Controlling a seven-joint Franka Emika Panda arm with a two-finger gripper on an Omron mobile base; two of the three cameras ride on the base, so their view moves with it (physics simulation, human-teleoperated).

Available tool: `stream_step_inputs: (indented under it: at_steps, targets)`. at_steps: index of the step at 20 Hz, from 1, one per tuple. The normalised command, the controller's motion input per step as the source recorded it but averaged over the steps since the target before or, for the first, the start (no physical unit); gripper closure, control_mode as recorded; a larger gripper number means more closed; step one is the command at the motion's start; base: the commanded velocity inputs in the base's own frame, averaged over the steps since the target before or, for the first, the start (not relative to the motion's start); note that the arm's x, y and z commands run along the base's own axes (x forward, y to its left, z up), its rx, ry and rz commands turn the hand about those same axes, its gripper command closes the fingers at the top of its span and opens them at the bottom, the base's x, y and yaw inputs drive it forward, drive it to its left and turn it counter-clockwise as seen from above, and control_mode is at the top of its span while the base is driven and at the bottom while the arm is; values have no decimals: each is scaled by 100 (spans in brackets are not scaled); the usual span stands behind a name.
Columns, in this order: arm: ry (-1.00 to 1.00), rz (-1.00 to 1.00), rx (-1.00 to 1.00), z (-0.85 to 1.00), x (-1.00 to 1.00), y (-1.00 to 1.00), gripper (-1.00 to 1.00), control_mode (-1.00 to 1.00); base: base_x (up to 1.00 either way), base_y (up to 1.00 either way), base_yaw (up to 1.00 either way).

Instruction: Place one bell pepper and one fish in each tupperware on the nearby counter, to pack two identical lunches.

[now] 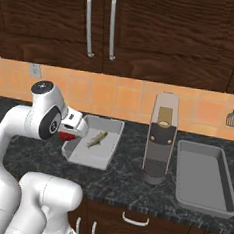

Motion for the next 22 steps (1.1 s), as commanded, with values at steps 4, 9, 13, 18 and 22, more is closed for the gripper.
stream_step_inputs:
  at_steps: [4, 9, 13, 18, 22]
  targets:
    - [14, 0, 0, -60, 100, -8, 100, -100, 0, 0, 0]
    - [1, 6, 1, -44, 100, -46, 100, -100, 0, 0, 0]
    - [0, 3, 0, -54, 68, -5, 100, -100, 0, 0, 0]
    - [0, 0, 0, -44, 24, -8, 100, -100, 0, 0, 0]
    - [0, 0, 0, -11, 14, 0, -100, -100, 0, 0, 0]
